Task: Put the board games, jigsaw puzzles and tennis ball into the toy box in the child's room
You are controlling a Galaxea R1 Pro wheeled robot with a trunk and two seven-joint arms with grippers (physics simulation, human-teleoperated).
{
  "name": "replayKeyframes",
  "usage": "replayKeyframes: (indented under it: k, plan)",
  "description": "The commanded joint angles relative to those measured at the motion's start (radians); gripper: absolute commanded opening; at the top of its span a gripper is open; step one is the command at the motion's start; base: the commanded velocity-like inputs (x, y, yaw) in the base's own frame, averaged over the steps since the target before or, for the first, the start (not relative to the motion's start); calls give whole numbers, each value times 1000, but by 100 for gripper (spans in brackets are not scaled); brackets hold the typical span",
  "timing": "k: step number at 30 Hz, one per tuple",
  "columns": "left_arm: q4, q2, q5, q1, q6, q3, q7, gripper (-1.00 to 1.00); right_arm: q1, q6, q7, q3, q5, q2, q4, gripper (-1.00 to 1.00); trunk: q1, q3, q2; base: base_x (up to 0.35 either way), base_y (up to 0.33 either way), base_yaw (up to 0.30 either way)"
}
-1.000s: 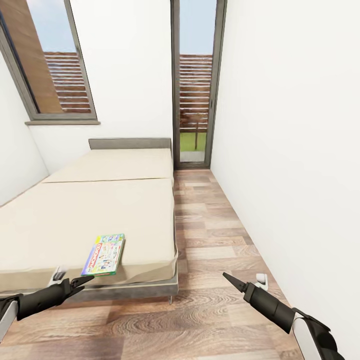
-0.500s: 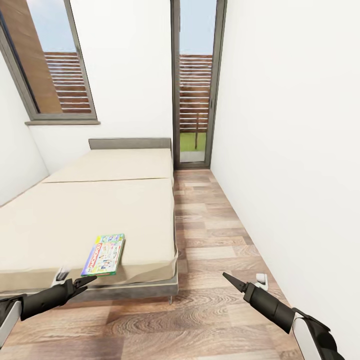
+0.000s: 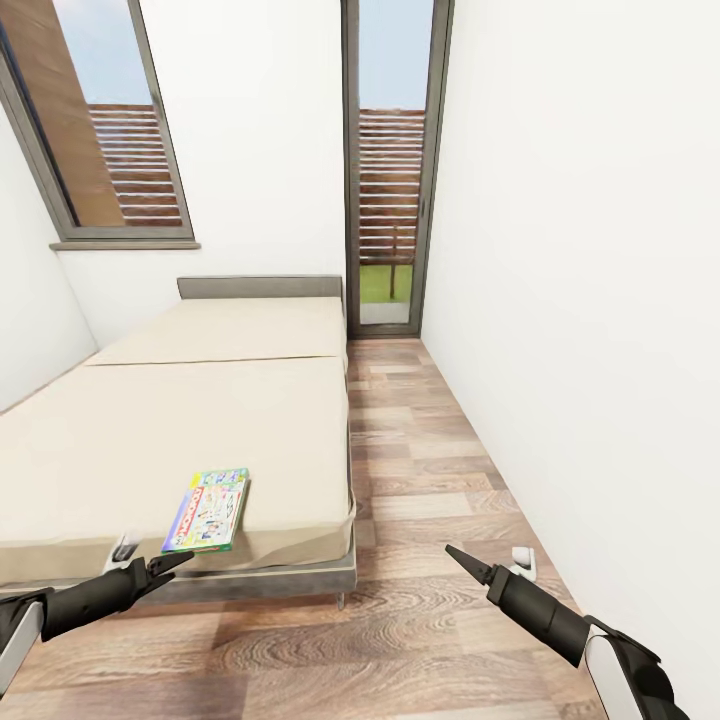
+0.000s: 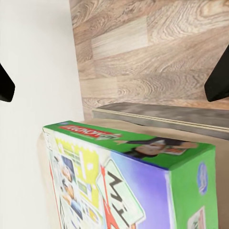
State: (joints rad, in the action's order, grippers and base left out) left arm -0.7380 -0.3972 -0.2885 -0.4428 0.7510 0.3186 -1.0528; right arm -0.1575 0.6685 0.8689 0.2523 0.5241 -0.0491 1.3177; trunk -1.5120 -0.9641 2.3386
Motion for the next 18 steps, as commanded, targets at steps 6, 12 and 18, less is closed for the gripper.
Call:
replayKeyframes:
  k: [6,12,18]
  plan:
    - [0,0,-4,0,7,0,-1,100,-1,6,1,1,5,0,0,100,0,-1,0,0,0,0]
    - [0,0,-4,0,6,0,-1,100,-1,6,1,1,5,0,0,100,0,-1,0,42,23,0]
    - [0,0,-3,0,5,0,-1,100,-1,6,2,1,5,0,1,100,0,-1,0,86,58,0]
